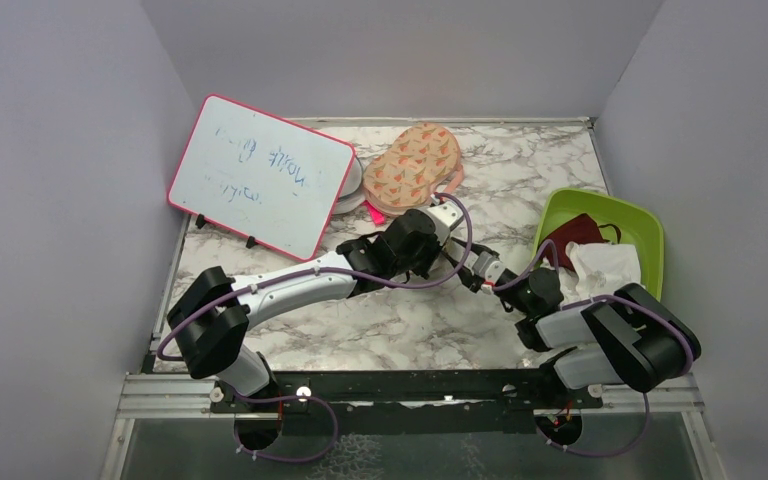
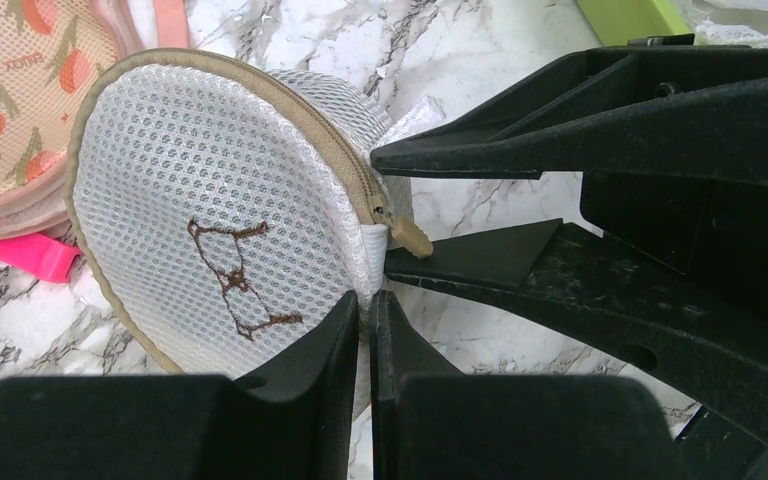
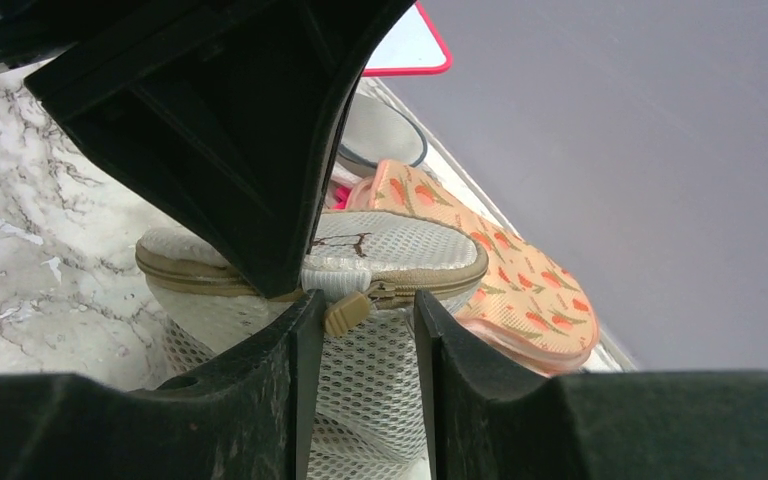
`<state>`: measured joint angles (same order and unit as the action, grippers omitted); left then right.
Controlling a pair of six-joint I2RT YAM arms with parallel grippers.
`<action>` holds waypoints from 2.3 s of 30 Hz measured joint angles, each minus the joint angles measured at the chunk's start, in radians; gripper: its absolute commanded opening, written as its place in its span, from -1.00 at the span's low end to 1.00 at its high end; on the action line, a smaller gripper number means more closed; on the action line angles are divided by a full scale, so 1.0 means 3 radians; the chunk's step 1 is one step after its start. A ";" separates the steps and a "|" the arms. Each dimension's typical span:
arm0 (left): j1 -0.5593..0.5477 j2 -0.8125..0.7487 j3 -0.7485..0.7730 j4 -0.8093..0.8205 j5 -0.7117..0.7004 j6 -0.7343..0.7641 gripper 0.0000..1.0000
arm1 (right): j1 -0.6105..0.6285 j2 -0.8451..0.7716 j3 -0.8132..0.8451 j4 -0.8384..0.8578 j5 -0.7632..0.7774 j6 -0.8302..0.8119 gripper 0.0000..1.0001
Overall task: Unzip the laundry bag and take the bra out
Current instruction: Unzip the laundry bag at the center of the board.
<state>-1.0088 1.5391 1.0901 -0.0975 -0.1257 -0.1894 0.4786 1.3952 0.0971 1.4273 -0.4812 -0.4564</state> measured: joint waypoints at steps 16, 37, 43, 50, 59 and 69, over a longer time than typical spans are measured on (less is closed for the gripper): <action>0.0003 0.0006 0.0013 0.0032 0.0015 0.0001 -1.00 | 0.0014 -0.0066 -0.0046 0.0001 0.0149 -0.0017 -0.54; 0.0003 0.0057 0.0038 0.0020 0.0022 0.0003 -1.00 | 0.0014 -0.0085 -0.0072 -0.0010 0.0230 -0.0065 -0.67; 0.0003 0.0057 0.0038 0.0020 0.0022 0.0004 -1.00 | 0.0014 -0.0070 -0.0071 -0.0010 0.0230 -0.0065 -0.78; 0.0003 0.0057 0.0038 0.0022 0.0022 0.0005 -1.00 | 0.0014 -0.0070 -0.0070 -0.0014 0.0258 -0.0045 -0.98; 0.0006 0.0057 0.0037 0.0069 0.0008 0.0136 -1.00 | 0.0017 -0.0086 0.0130 -0.0298 0.0453 0.0032 -0.99; -0.0084 -0.0104 -0.0342 0.0262 -0.0064 0.1153 -1.00 | 0.0017 -0.0278 0.0081 -0.0497 0.0595 0.0053 -0.98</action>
<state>-1.0340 1.5078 0.9874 -0.0189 -0.1448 0.1566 0.4835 1.3117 0.1215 1.2781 -0.3027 -0.4404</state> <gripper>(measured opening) 0.010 0.016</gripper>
